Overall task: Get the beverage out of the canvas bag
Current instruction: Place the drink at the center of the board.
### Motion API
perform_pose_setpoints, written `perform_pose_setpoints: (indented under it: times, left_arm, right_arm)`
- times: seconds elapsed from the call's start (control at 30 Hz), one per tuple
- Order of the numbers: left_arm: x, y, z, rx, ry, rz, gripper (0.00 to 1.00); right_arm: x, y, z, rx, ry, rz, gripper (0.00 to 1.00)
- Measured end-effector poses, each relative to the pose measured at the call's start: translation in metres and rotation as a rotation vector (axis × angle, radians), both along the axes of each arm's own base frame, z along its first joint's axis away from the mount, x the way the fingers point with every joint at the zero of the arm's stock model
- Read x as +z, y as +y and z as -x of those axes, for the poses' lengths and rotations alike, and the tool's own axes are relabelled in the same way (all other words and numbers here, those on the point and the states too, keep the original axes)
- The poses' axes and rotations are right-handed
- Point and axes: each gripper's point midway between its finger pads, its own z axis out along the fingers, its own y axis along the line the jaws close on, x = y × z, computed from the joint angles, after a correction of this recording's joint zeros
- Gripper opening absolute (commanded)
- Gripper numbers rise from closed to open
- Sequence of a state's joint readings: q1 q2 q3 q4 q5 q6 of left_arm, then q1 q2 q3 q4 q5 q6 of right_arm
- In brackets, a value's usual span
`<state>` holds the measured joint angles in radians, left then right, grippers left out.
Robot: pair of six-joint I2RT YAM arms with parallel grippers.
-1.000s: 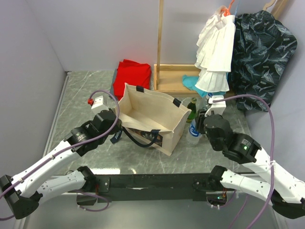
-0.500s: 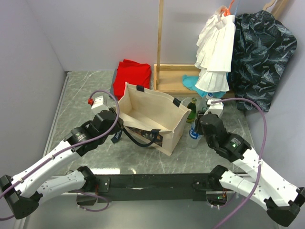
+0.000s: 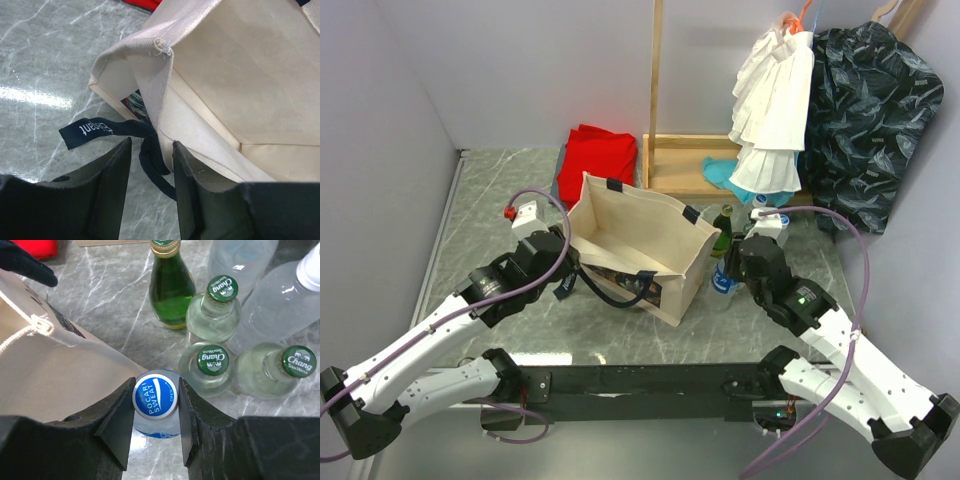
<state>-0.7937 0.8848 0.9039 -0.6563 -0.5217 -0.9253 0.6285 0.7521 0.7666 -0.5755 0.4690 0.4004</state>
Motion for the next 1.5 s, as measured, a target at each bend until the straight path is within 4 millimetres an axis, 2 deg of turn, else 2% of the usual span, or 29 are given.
perform_pose_setpoints:
  times: [0.63,0.73,0.8,1.0,1.13,1.27,1.33,1.43,1.5]
  left_arm:
    - [0.000,0.000,0.000,0.000,0.000,0.000,0.46]
    - [0.000,0.000,0.000,0.000,0.000,0.000,0.46]
    - [0.000,0.000,0.000,0.000,0.000,0.000,0.46]
    - [0.000,0.000,0.000,0.000,0.000,0.000,0.46]
    - [0.000,0.000,0.000,0.000,0.000,0.000,0.46]
    - [0.000,0.000,0.000,0.000,0.000,0.000,0.46]
    - [0.000,0.000,0.000,0.000,0.000,0.000,0.46]
    - [0.000,0.000,0.000,0.000,0.000,0.000,0.46]
    - [0.000,0.000,0.000,0.000,0.000,0.000,0.47]
  right_arm:
    - [-0.001,0.016,-0.005,0.088,0.004,0.008,0.00]
    - [-0.002,0.016,-0.006,0.085,0.008,0.009,0.17]
    - [-0.002,0.017,-0.008,0.083,0.013,0.010,0.15]
    - [-0.001,0.018,-0.008,0.080,0.016,0.009,0.21]
    - [-0.001,0.016,-0.003,0.082,0.022,0.004,0.30]
    - [-0.001,0.015,0.000,0.081,0.028,0.000,0.32]
    - [-0.002,0.015,0.001,0.081,0.030,-0.002,0.38]
    - [-0.002,0.016,0.002,0.085,0.033,-0.004,0.39]
    - [-0.002,0.017,0.002,0.087,0.033,-0.006,0.44]
